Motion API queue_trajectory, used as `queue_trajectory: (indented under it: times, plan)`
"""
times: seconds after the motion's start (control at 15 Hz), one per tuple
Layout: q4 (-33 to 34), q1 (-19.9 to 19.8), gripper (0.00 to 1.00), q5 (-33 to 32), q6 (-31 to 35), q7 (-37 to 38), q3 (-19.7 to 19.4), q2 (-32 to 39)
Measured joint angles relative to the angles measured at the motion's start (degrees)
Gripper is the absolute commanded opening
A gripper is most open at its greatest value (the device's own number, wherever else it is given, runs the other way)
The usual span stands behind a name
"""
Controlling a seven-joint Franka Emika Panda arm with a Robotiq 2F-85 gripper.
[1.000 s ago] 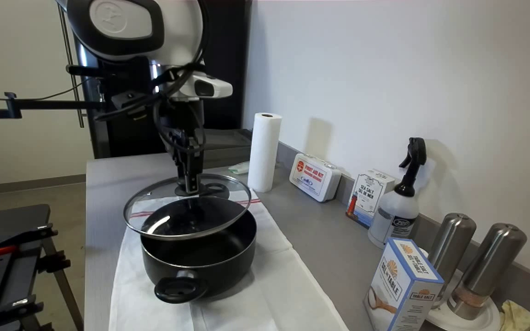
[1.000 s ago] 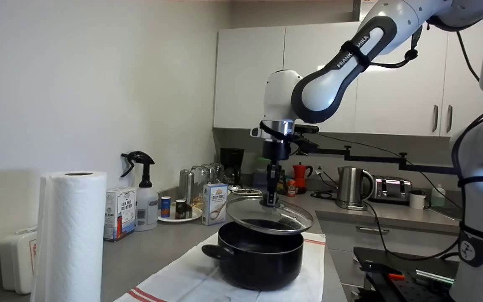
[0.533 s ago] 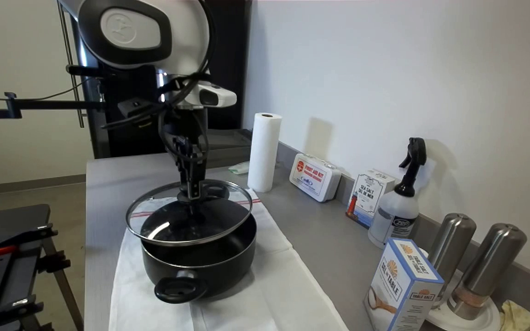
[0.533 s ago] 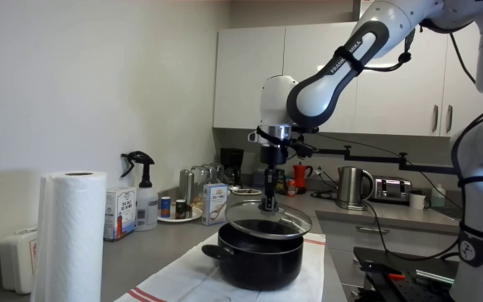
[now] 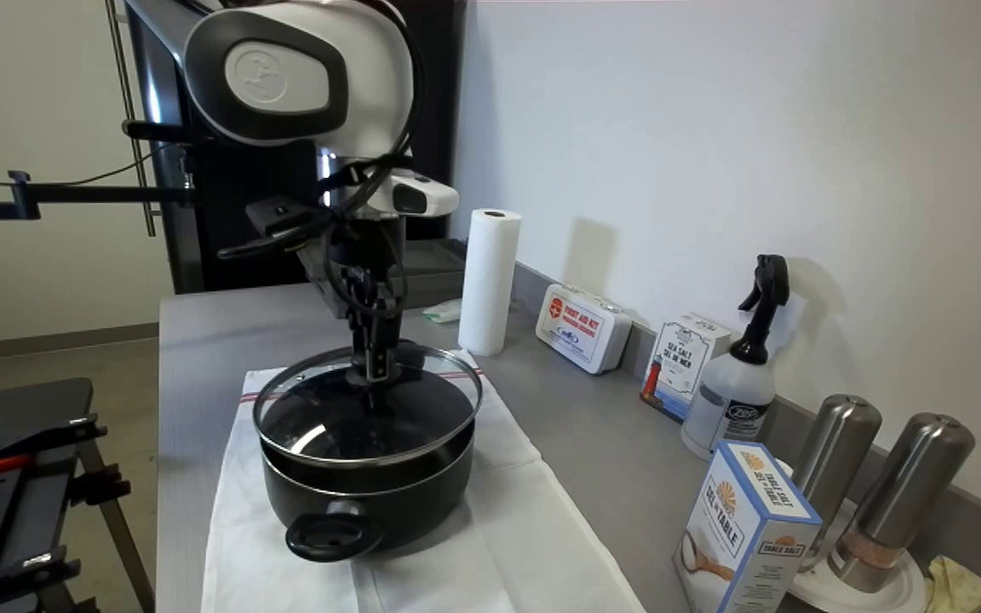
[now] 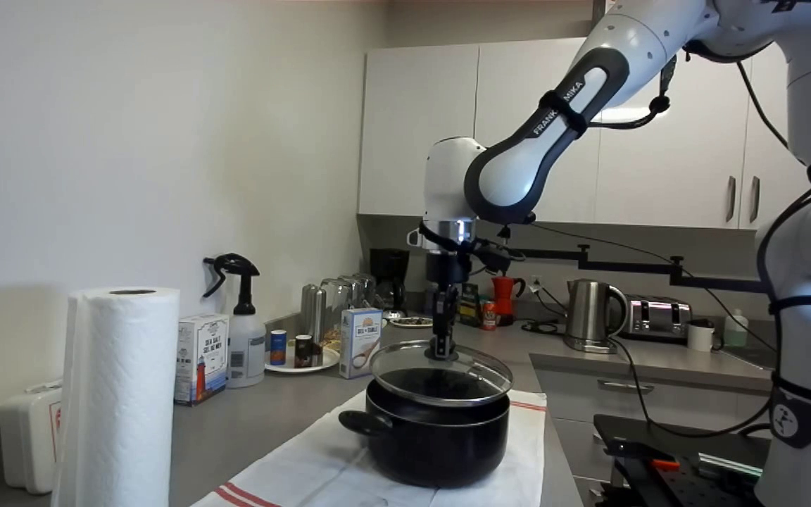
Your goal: Use the lid to cover the pot
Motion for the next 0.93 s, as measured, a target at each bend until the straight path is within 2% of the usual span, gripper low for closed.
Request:
queue_trajectory:
  times: [0.47, 0.93]
  plan:
    - [3.2, 0.0, 0.25, 0.0, 0.0, 0.7, -0.4, 3.7]
    - [3.6, 0.2, 0.25, 0.0, 0.0, 0.7, -0.4, 4.9]
